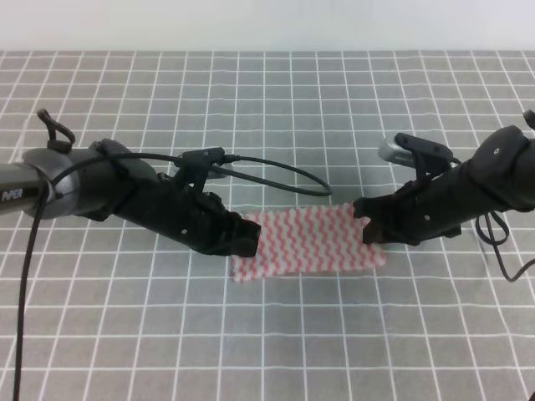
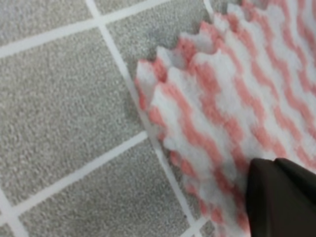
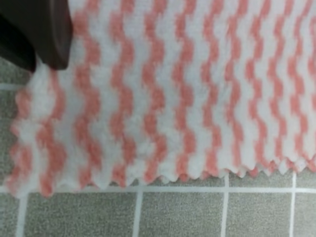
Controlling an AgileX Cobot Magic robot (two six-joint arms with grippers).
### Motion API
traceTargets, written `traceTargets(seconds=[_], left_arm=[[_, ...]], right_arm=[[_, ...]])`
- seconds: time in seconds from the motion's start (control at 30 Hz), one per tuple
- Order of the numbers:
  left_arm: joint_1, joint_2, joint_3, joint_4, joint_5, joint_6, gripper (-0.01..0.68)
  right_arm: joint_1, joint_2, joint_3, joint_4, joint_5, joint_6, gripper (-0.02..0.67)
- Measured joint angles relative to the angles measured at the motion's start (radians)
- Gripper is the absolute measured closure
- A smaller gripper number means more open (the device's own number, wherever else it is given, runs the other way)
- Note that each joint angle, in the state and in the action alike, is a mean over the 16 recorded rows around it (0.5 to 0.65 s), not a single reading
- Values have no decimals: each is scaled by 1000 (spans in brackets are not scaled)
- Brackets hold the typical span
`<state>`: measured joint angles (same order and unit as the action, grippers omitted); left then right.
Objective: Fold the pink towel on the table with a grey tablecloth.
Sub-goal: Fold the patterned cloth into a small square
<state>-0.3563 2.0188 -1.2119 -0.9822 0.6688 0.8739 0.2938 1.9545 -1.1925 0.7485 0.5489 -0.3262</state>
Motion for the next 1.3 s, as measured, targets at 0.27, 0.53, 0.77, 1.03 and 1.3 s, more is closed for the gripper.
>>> traceTargets(seconds=[0.27,0.53,0.77,1.03,1.3], left_arm=[[0,0,-1,-1,1,0,675],[0,-4,-1,-5,2,1,675],[0,-33,1,-3,-1,7,675],[27,-91,1,0,14,15,675],[72,-114,2,-2,41,20,674]], right_arm=[[1,-29,-15,1,17,12,660],[22,-56,-46,55,53,-19,661],[71,-60,-81,117,69,-53,662],[121,-60,-119,150,66,-66,661],[146,-54,-139,168,68,-66,661]])
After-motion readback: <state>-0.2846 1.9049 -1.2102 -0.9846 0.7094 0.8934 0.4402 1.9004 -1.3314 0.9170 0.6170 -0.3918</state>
